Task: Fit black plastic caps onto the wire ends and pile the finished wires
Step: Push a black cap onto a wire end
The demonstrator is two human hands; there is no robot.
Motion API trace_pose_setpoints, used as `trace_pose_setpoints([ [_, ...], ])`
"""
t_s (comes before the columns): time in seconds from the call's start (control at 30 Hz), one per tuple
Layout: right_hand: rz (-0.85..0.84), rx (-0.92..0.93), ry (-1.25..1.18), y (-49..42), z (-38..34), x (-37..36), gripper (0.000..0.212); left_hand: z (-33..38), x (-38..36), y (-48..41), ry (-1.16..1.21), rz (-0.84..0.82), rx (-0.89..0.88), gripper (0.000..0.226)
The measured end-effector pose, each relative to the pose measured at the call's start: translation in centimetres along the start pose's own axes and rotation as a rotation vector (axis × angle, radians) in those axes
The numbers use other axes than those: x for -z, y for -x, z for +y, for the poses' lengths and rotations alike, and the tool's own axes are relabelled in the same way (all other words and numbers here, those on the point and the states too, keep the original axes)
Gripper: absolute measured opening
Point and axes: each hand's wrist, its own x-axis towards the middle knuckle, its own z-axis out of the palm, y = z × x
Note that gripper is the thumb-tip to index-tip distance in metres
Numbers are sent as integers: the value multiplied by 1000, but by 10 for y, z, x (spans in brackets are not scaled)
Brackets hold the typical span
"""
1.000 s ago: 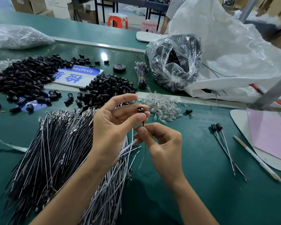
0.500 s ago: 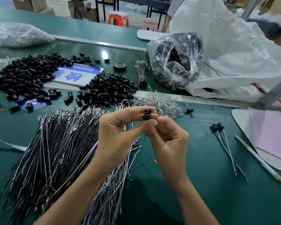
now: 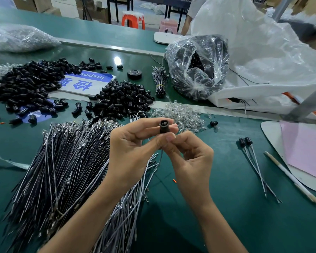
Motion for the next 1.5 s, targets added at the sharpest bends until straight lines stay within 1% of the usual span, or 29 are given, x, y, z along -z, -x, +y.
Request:
trace_pose_setpoints([
  [0.13, -1, -6, -14, 0, 1, 0, 31, -1, 0, 1, 1, 3, 3, 24],
  [0.27, -3, -20, -48, -1, 1, -1, 32, -1, 0, 1, 16, 6, 1, 23],
  [0.37, -12, -30, -57, -1, 1, 0, 26, -1, 0, 1, 34, 3, 10, 24],
  [0.5, -25, -68, -75, -2, 4, 0, 6, -1, 1, 1, 72, 3, 27, 23],
  [0.53, -25, -75, -76, -2, 4, 1, 5, -1, 1, 0, 80, 10, 33, 22],
  [0.7, -51, -55, -6, -1, 5, 0, 6, -2, 1, 0, 80, 24, 36, 23],
  [0.8, -62, -47, 38, 1, 6, -3, 11, -2, 1, -1, 64, 44, 18, 24],
  [0.9, -89, -48, 44, 4, 7, -5, 10, -1, 2, -2, 69, 53, -1, 24],
  [1.0, -96, -49, 56, 5, 6, -7, 20, -1, 3, -2, 76, 70, -6, 22],
  [1.17, -83, -84, 87, 7, 5, -10, 25, 1, 5, -3, 44, 139, 65, 24],
  [1.2, -82, -96, 101, 7, 4, -10, 22, 0, 4, -3, 43, 147, 94, 24],
  [1.27, -106, -111, 118, 8, 0, -7, 9, -1, 3, -4, 77, 143, 149, 19],
  [1.3, -126, -120, 124, 6, -3, -5, 9, -2, 4, -4, 102, 146, 177, 16],
  [1.37, -135, -135, 187, 0, -2, 4, 22, -6, 6, -8, 157, 187, 230, 18],
  [1.4, -100, -140, 267, -5, 0, 11, 25, -8, 8, -9, 165, 220, 253, 21],
  [1.43, -41, -139, 392, -11, 4, 20, 22, -11, 10, -11, 151, 248, 281, 25],
  [1.5, 78, -153, 737, -26, 16, 42, 11, -17, 13, -12, 88, 261, 344, 28],
])
